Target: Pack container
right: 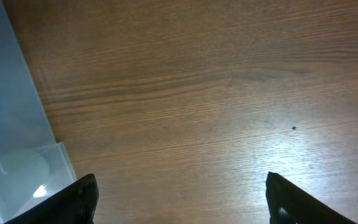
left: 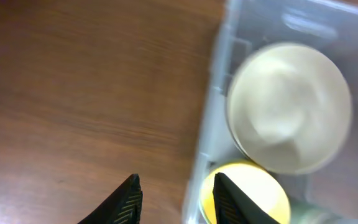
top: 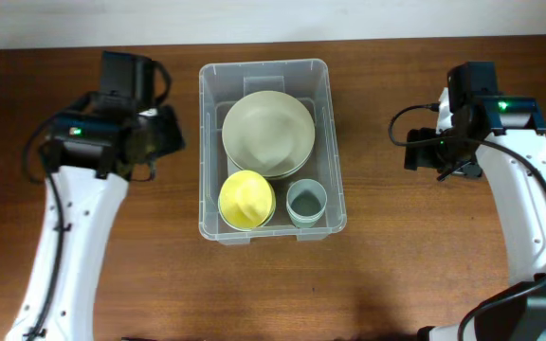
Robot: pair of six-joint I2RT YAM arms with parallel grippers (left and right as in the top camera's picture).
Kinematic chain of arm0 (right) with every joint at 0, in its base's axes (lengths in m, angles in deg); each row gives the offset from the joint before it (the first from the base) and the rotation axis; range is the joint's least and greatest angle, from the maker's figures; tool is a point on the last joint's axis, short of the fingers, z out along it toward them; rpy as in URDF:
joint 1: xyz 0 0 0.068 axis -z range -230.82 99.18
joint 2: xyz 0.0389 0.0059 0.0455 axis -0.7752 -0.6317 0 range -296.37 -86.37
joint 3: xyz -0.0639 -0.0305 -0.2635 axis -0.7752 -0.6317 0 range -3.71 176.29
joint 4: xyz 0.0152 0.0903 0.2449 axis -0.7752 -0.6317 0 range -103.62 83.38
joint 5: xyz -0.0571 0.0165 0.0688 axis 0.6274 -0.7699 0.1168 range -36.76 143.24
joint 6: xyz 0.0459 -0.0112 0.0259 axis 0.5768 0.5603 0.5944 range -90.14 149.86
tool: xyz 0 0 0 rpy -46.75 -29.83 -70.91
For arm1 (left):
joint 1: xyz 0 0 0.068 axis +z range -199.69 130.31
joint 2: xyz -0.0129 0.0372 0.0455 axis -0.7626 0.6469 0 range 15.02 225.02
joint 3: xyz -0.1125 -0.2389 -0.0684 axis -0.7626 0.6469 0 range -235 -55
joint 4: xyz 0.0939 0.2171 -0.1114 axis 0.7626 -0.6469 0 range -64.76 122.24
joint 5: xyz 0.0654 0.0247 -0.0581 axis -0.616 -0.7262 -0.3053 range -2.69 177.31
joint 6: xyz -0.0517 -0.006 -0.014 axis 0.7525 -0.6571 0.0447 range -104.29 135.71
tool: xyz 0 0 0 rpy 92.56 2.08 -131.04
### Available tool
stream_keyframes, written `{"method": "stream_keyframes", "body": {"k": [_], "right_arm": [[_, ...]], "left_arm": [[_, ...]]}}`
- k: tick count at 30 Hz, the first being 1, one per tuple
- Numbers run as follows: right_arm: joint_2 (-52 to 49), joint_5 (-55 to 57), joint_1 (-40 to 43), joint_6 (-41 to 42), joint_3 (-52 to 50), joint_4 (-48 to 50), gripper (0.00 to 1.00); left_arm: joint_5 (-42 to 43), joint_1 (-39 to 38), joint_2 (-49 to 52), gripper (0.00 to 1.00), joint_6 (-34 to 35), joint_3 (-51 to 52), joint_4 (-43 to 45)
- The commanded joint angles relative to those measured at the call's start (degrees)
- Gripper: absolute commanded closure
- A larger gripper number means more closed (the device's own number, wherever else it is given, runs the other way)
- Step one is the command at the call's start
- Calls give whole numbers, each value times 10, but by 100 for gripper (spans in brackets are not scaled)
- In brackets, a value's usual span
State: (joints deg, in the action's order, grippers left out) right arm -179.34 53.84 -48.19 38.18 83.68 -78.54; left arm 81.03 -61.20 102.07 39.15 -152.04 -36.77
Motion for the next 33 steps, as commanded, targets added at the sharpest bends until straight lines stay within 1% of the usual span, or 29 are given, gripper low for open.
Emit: {"method": "stream_keyframes", "body": {"k": [1,2,3,4,12,18,24,31,33], "right_arm": [[-1,16,0,-6,0,-2,18],[-1,16,0,-6,0,-2,18],[-1,16,0,-6,0,-2,18],[-1,16,0,-6,0,-2,19],[-1,16,0,-6,0,-2,19],[-1,16,0,-6,0,-2,18],[-1,16,0,-6,0,-3,19],[-1,16,0,-6,0,-6,18],[-1,16,0,-6,0,-7,19]], "left_arm": [[30,-54,17,69,-44,-2,6],[31,-72,24,78,-56,-2,9],[31,-80,30,92,-59,-2,10],[38,-97,44,99,-67,-2,10],[81,-168,170,100,-71,-2,24],[84,-186,244,99,-74,-2,43],[85,-186,272,100,-75,-1,38],[85,-186,272,99,-75,-3,39],[84,-185,261,99,-76,-22,35]]}}
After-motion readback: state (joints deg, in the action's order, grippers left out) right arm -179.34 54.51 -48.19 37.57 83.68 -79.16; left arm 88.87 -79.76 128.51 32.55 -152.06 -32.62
